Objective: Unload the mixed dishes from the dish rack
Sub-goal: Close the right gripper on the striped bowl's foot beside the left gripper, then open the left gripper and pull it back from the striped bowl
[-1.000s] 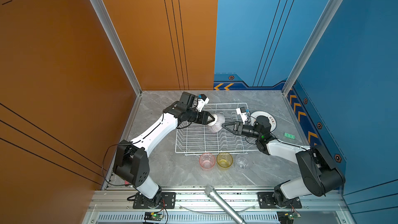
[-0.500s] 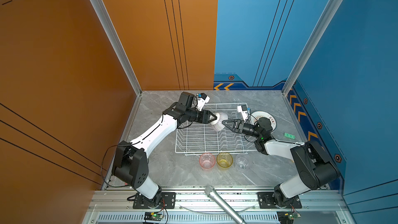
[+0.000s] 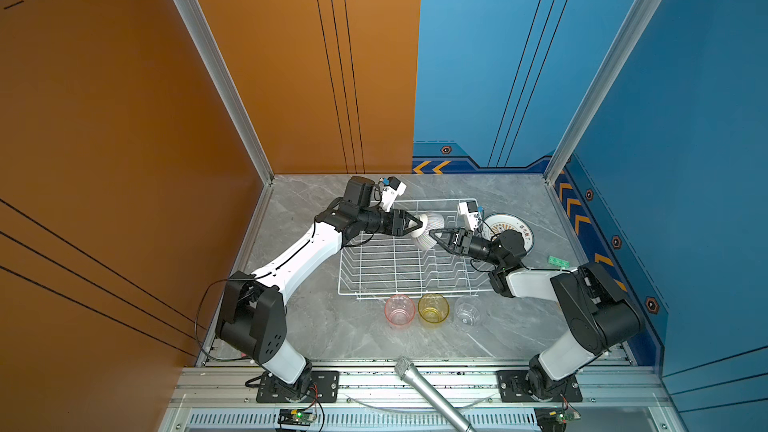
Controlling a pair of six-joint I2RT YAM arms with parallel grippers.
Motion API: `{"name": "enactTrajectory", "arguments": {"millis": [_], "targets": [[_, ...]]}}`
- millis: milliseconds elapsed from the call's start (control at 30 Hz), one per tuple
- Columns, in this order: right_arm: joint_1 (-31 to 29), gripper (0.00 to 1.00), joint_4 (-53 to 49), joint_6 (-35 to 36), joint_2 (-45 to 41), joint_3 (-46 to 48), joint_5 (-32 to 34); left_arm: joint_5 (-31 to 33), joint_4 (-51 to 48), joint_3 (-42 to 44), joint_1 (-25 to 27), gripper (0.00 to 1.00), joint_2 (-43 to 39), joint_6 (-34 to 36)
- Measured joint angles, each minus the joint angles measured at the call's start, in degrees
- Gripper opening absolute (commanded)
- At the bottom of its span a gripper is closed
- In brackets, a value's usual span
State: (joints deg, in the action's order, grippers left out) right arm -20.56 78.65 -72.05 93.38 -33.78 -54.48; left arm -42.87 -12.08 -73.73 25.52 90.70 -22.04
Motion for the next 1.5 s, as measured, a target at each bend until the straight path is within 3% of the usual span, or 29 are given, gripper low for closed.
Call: {"name": "enactTrajectory", "arguments": {"millis": [533, 667, 800, 1000, 1067, 1267, 1500], "targets": [[0.0, 0.25, 1.1, -0.5, 0.0, -1.5, 0.0, -0.7, 3.0, 0.2, 1.1, 0.45, 0.0, -1.9], [0.0, 0.19, 1.4, -0.5, 0.0, -2.1, 0.0, -0.9, 3.6, 0.2, 1.3, 0.45, 0.0, -2.0], [0.0, 0.05, 2.0, -0.9, -0.1, -2.5, 0.0, -0.8, 3.7, 0.2, 1.3, 0.45, 0.0, -2.4], [0.1, 0.0, 3.0, -0.9, -0.2, -2.6, -0.3, -1.6, 4.2, 0.2, 1.3, 0.46, 0.0, -3.3], [0.1, 0.0, 2.9, -0.9, -0.3, -2.6, -0.3, -1.6, 4.2, 0.2, 1.3, 0.5, 0.0, -3.3], [0.1, 0.0, -1.1, 0.5, -2.0, -2.6, -0.2, -1.1, 4.0, 0.2, 2.1, 0.74, 0.0, -2.3], [-0.3, 0.0, -10.5, 5.4, -6.6, -3.2, -0.2, 0.2, 3.6, 0.3, 2.3, 0.8, -0.9, -1.1]]}}
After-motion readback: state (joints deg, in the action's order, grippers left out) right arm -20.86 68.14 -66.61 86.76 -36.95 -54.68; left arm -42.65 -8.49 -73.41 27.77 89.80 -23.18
